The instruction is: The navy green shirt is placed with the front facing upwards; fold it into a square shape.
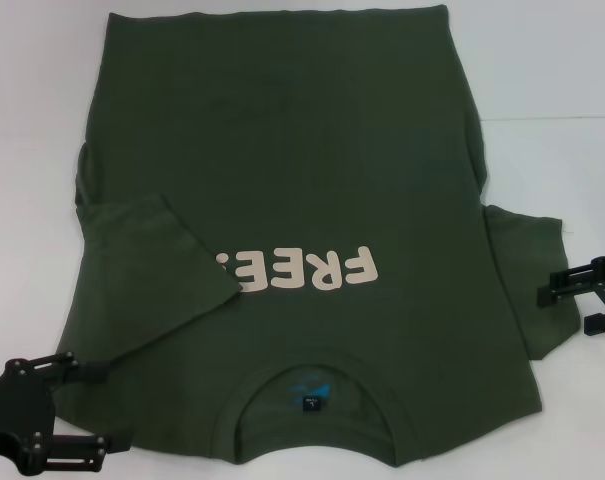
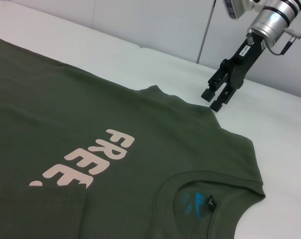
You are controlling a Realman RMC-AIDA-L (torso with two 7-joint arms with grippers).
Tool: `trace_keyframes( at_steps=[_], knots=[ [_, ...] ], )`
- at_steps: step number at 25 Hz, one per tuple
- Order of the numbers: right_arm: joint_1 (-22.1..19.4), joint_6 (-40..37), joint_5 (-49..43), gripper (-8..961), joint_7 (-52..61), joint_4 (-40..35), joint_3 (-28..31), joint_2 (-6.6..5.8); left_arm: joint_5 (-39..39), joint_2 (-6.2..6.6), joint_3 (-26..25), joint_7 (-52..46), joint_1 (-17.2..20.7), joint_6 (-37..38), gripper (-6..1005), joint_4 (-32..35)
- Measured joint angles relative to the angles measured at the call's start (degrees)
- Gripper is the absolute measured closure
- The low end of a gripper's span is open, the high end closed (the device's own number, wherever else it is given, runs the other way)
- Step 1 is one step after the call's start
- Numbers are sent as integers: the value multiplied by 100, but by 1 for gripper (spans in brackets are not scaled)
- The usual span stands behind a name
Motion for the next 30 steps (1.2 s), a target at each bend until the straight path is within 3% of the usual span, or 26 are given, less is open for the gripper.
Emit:
trace_keyframes(
  at_steps=[30],
  knots=[
    [-20, 58, 387, 94, -142, 190, -1, -2, 44, -36, 19, 1, -1, -71, 92, 9]
  ],
)
